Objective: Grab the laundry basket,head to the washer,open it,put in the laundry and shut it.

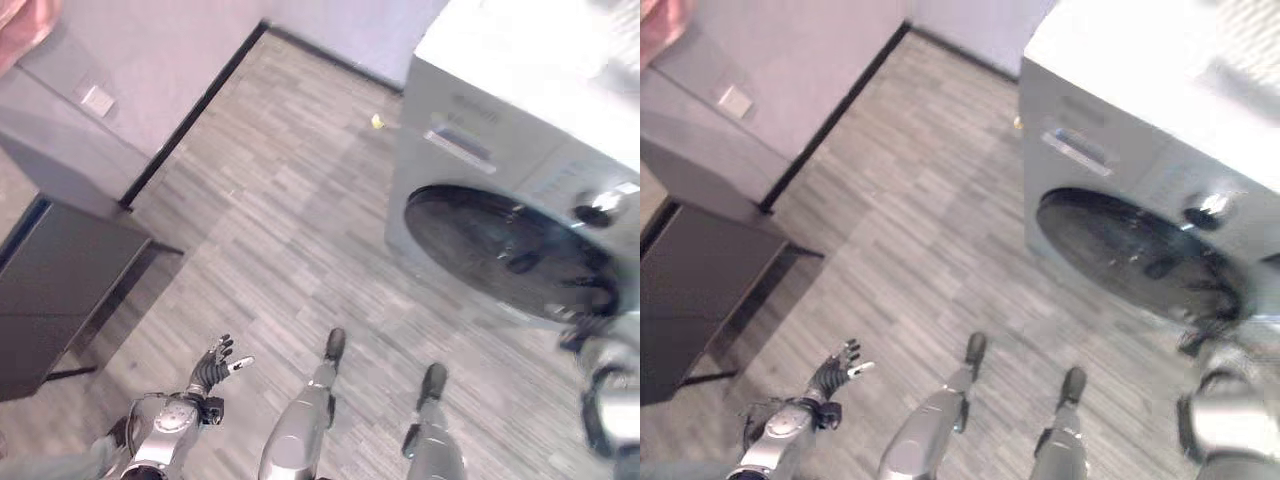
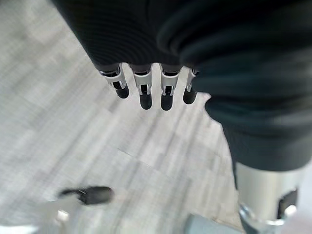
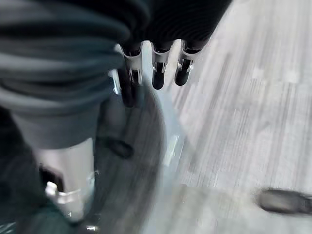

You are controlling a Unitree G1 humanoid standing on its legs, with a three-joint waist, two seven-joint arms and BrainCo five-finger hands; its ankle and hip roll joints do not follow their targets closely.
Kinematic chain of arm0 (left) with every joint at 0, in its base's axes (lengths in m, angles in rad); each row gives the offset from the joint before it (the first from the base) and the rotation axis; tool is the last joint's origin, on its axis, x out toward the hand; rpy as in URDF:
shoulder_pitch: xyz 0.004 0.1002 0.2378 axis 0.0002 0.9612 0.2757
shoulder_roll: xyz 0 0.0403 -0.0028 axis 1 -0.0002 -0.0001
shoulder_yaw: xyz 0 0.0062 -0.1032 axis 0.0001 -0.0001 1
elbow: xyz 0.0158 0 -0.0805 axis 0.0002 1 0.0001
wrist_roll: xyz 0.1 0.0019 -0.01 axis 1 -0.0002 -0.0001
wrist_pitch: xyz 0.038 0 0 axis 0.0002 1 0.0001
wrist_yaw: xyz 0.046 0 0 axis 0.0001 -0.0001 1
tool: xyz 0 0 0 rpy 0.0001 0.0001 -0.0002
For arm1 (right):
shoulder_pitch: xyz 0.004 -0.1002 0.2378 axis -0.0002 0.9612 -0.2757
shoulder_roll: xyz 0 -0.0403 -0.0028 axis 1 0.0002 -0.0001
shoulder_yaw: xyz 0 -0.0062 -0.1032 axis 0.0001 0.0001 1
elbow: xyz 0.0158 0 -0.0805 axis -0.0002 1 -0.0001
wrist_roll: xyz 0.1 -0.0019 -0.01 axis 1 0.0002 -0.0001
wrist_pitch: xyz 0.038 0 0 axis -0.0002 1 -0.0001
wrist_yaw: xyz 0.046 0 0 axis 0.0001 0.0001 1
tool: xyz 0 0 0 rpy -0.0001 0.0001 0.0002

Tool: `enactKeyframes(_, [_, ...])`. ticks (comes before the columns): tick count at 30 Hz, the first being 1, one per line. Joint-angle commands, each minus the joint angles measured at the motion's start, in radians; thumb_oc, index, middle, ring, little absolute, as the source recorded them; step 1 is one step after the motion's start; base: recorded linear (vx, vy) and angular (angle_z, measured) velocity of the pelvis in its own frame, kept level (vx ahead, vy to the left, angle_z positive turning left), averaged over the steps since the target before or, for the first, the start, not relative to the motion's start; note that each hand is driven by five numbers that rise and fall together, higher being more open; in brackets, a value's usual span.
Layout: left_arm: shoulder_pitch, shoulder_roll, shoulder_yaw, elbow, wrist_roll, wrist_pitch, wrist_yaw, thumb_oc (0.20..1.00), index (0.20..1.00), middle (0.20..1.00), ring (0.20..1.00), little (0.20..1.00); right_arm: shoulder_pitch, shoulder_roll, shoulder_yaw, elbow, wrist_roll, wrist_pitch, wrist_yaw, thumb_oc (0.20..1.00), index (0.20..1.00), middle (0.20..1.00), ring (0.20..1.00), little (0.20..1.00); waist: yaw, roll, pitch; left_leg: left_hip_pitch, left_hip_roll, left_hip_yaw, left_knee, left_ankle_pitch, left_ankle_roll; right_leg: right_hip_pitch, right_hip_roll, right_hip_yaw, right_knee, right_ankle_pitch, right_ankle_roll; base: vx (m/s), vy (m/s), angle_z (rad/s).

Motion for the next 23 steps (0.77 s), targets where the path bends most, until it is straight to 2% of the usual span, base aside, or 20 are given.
enactKeyframes(1, [0.026, -0.018, -0.009, 0.063, 0.054, -0.043, 0.015, 1.000, 1.000, 1.000, 1.000, 1.000, 0.068, -0.022, 0.062, 0.009, -0.094, -0.028, 0.013, 1.000, 1.000, 1.000, 1.000, 1.000, -0.004, 0.017, -0.087, -0.003, 0.021, 0.025, 0.006, -0.067, -0.016, 0.003, -0.012, 0.004, 0.073, -0.127, 0.007, 0.07, -0.136, -0.06])
enactKeyframes(2, [0.029, -0.026, 0.015, 0.131, 0.092, -0.040, 0.018, 1.000, 1.000, 1.000, 1.000, 1.000, 0.182, 0.062, 0.062, -0.006, -0.154, -0.025, 0.033, 1.000, 1.000, 1.000, 1.000, 1.000, -0.024, 0.002, -0.110, 0.031, 0.026, 0.020, 0.009, -0.071, -0.011, 0.031, -0.009, 0.000, 0.087, -0.138, 0.005, 0.06, -0.134, -0.05])
enactKeyframes(5, [0.039, -0.035, 0.043, 0.172, 0.136, -0.048, 0.031, 1.000, 1.000, 1.000, 1.000, 1.000, 0.283, 0.142, 0.044, 0.022, -0.184, -0.020, 0.044, 1.000, 1.000, 1.000, 1.000, 1.000, -0.035, -0.009, -0.136, 0.066, 0.029, 0.014, 0.010, -0.080, -0.007, 0.067, -0.009, -0.010, 0.094, -0.147, 0.004, 0.06, -0.084, -0.04])
enactKeyframes(6, [0.041, -0.046, 0.093, 0.217, 0.164, -0.058, 0.065, 1.000, 1.000, 1.000, 1.000, 1.000, 0.355, 0.206, 0.023, 0.054, -0.194, -0.016, 0.050, 1.000, 1.000, 1.000, 1.000, 1.000, -0.038, -0.022, -0.161, 0.091, 0.030, 0.010, 0.013, -0.087, -0.004, 0.093, -0.007, -0.019, 0.102, -0.159, 0.002, 0.06, -0.096, -0.03])
enactKeyframes(7, [0.041, -0.045, 0.093, 0.218, 0.164, -0.058, 0.066, 1.000, 1.000, 1.000, 1.000, 1.000, 0.356, 0.207, 0.023, 0.054, -0.194, -0.016, 0.049, 1.000, 1.000, 1.000, 1.000, 1.000, -0.038, -0.023, -0.160, 0.093, 0.030, 0.010, 0.013, -0.088, -0.004, 0.094, -0.008, -0.020, 0.102, -0.159, 0.002, 0.06, -0.093, 0.01])
enactKeyframes(9, [0.047, -0.085, 0.160, 0.325, 0.193, -0.063, 0.105, 1.000, 1.000, 1.000, 1.000, 1.000, 0.450, 0.284, -0.005, 0.082, -0.194, -0.017, 0.056, 1.000, 1.000, 1.000, 1.000, 1.000, -0.050, -0.037, -0.197, 0.134, 0.031, 0.006, 0.008, -0.097, -0.002, 0.134, -0.005, -0.031, 0.109, -0.173, 0.001, 0.06, -0.058, 0.04])
enactKeyframes(11, [0.049, -0.090, 0.171, 0.349, 0.193, -0.062, 0.105, 1.000, 1.000, 1.000, 1.000, 1.000, 0.476, 0.303, -0.001, 0.087, -0.205, -0.015, 0.059, 1.000, 1.000, 1.000, 1.000, 1.000, -0.054, -0.040, -0.206, 0.144, 0.031, 0.005, 0.008, -0.099, -0.002, 0.147, -0.005, -0.033, 0.109, -0.177, 0.002, 0.03, -0.043, 0.01])
enactKeyframes(13, [0.054, -0.117, 0.186, 0.460, 0.219, -0.055, 0.105, 1.000, 1.000, 1.000, 1.000, 1.000, 0.538, 0.354, 0.020, 0.102, -0.246, -0.007, 0.073, 1.000, 1.000, 1.000, 1.000, 1.000, -0.077, -0.048, -0.243, 0.176, 0.035, 0.003, 0.006, -0.106, -0.003, 0.180, 0.001, -0.038, 0.113, -0.190, -0.003, 0.02, -0.042, 0.04])
enactKeyframes(15, [0.050, -0.147, 0.198, 0.523, 0.185, -0.033, 0.074, 1.000, 1.000, 1.000, 1.000, 1.000, 0.546, 0.356, 0.015, 0.106, -0.243, -0.001, 0.085, 1.000, 1.000, 1.000, 1.000, 1.000, -0.093, -0.046, -0.257, 0.185, 0.037, 0.005, 0.006, -0.111, -0.002, 0.187, 0.003, -0.036, 0.115, -0.194, -0.006, 0.00, -0.007, 0.11])
enactKeyframes(23, [0.050, -0.199, 0.201, 0.524, 0.132, -0.036, 0.060, 1.000, 1.000, 1.000, 1.000, 1.000, 0.541, 0.348, 0.018, 0.100, -0.246, -0.002, 0.079, 1.000, 1.000, 1.000, 1.000, 1.000, -0.106, -0.045, -0.284, 0.208, 0.040, -0.008, 0.006, -0.118, -0.002, 0.217, 0.013, -0.043, 0.113, -0.203, -0.017, 0.00, -0.009, 0.08])
